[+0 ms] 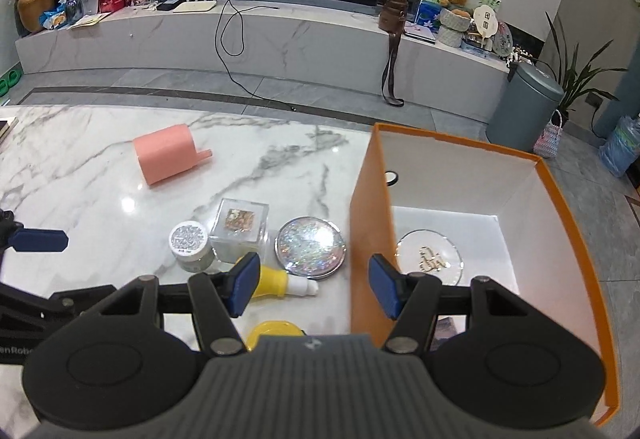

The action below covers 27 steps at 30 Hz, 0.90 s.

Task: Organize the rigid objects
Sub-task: 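Withdraw both tools from the box back over the table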

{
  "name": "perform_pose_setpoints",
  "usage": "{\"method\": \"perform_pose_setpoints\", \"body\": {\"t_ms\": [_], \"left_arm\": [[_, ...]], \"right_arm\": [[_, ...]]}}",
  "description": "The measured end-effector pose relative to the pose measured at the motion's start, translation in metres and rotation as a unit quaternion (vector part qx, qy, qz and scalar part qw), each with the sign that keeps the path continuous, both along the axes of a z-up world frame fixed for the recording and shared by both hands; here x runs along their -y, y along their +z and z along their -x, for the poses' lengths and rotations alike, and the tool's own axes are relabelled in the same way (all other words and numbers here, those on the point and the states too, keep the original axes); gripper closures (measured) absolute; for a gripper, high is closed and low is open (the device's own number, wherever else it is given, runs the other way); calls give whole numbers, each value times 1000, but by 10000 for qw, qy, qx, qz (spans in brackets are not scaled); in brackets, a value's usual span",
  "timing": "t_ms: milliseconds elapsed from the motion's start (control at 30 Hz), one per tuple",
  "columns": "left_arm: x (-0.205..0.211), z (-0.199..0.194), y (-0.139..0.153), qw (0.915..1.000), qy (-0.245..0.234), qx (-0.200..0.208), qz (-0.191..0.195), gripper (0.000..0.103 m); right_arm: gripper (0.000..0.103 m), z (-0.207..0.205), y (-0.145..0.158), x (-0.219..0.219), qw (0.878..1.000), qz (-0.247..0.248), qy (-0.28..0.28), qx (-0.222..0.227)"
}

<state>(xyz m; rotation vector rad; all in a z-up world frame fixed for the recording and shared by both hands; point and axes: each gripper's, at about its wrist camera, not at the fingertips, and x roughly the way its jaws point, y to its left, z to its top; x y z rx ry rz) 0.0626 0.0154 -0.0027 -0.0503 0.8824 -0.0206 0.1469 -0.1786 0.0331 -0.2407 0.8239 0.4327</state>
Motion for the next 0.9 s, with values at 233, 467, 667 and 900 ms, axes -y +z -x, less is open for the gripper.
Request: {"method": "perform_pose_setpoints", "body": {"t_ms": [233,467,667,900], "left_arm": [[-7,7,-25,9998,-136,13,159,10],[-12,6,-33,9998,-164,55,119,10],[-9,2,-36,9995,-278,151,72,10],[-11,-10,-43,9993,-308,183,120,10]], "right_arm": [[43,-1,-18,-11,9999,81,57,-101],[43,-9,-30,-23,9998,141,93,-123],[42,-18,-41,-34,9998,69,84,-165],[42,-28,-51,-40,9997,73,94,-204]]}}
